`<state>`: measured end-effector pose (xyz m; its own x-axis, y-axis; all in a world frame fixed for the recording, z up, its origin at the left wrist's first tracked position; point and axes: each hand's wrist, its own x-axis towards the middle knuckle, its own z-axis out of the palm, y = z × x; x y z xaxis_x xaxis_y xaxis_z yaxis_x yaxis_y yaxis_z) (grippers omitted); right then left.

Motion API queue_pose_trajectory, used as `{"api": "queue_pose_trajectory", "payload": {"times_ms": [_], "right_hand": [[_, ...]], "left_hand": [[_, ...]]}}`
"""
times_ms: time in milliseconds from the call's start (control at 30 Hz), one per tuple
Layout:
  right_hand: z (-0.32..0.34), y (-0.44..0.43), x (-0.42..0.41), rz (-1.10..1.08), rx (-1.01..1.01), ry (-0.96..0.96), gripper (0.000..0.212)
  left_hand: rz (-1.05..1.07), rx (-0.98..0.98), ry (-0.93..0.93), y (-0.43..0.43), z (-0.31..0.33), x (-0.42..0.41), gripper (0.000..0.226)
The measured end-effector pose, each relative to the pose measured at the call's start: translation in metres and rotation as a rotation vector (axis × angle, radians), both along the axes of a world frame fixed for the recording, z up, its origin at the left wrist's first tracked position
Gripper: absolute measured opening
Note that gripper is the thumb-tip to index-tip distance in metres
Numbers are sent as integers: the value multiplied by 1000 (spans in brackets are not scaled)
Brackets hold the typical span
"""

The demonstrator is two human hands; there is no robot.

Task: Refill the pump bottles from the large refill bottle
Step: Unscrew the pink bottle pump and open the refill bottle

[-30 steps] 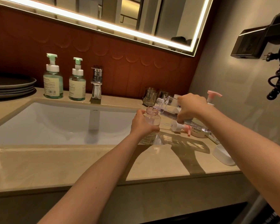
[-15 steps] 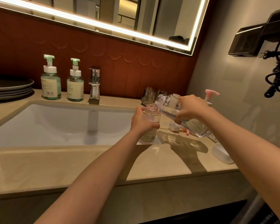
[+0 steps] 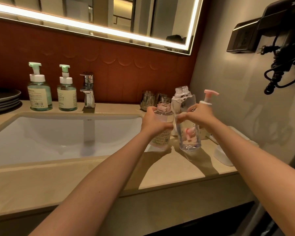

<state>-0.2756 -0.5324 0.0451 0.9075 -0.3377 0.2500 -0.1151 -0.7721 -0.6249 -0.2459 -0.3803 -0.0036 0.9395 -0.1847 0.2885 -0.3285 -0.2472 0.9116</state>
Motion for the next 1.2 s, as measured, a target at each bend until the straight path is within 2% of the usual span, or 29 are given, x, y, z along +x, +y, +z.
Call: {"api": "queue_pose_trajectory", "payload": {"times_ms": [67, 167, 267, 400, 500, 667, 867, 1200], "right_hand": [[-3, -5, -2, 0, 65, -12, 58], [-4, -13, -7, -20, 107, -19, 53], [-5, -17, -10, -26, 90, -30, 47], [-6, -21, -9, -24, 58, -35, 56], [-7, -19, -12, -33, 8, -81, 52], [1, -11, -21, -40, -155, -140, 61], [12, 0, -24, -94, -443, -83, 65], [27, 17, -27, -101, -730, -52, 47]], "left_hand": [[-13, 4, 0, -6, 0, -2, 85], [-25, 4, 2, -14, 1, -5, 86], [-30, 13, -3, -18, 3, -7, 87], [-25, 23, -12, -20, 4, -9, 86], [-17, 32, -15, -19, 4, -7, 84], [9, 39, -12, -13, 5, -4, 86], [10, 20, -2, -6, 1, -5, 86], [13, 22, -4, 6, -1, -6, 83]]}}
